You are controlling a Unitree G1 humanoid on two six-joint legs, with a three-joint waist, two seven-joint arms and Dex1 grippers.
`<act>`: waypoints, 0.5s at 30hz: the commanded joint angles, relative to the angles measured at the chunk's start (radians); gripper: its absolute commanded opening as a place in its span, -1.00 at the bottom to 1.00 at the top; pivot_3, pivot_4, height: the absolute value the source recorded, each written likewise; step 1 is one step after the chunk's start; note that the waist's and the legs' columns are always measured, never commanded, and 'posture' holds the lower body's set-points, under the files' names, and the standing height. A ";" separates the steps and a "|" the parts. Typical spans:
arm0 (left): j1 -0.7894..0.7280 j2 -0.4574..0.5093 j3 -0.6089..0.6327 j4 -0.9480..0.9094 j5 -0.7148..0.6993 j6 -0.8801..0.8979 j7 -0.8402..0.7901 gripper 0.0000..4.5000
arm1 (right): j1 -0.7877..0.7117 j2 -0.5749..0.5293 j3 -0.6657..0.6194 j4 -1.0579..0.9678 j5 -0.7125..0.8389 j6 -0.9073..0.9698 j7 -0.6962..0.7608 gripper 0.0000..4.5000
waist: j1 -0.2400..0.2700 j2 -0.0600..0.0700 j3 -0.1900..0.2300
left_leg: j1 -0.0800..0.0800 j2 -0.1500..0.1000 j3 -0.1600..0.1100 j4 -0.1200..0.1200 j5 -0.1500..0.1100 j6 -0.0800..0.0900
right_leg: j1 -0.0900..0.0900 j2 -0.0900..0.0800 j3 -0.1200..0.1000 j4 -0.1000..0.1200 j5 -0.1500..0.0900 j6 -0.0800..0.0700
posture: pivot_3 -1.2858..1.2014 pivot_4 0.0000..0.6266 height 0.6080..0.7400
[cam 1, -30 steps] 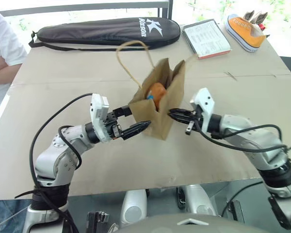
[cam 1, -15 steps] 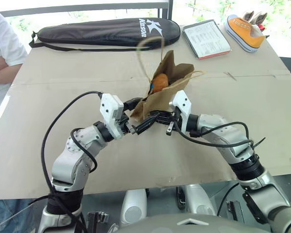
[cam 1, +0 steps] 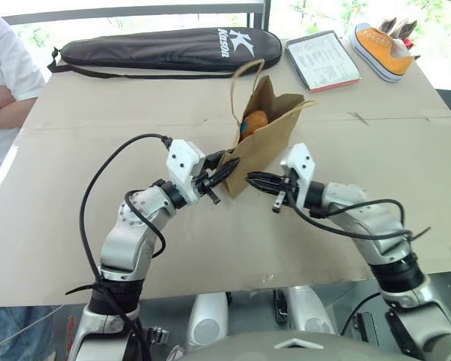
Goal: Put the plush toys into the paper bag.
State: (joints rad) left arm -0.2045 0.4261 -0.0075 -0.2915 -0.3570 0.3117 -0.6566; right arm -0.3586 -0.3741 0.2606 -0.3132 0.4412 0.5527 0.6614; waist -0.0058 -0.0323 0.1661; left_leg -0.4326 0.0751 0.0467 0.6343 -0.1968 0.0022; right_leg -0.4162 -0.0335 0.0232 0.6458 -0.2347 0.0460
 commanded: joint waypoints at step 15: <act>-0.430 0.231 0.037 0.811 -0.054 -0.504 -0.881 -0.99 | 0.458 -0.454 -0.580 -0.448 0.181 0.034 0.171 -1.00 | 0.019 0.000 -0.001 | 0.001 0.000 0.000 0.002 0.000 0.000 | 0.001 0.000 -0.001 0.000 -0.002 -0.004 | 0.03 -0.52 1.00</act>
State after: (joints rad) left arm -0.5909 0.6632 0.0279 0.4284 -0.4318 -0.0969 -1.4701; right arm 0.0861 -0.8188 -0.2595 -0.7142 0.5909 0.5862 0.8259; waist 0.0131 -0.0319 0.1654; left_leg -0.4320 0.0749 0.0467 0.6363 -0.1968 0.0022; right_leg -0.4150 -0.0336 0.0223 0.6454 -0.2371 0.0423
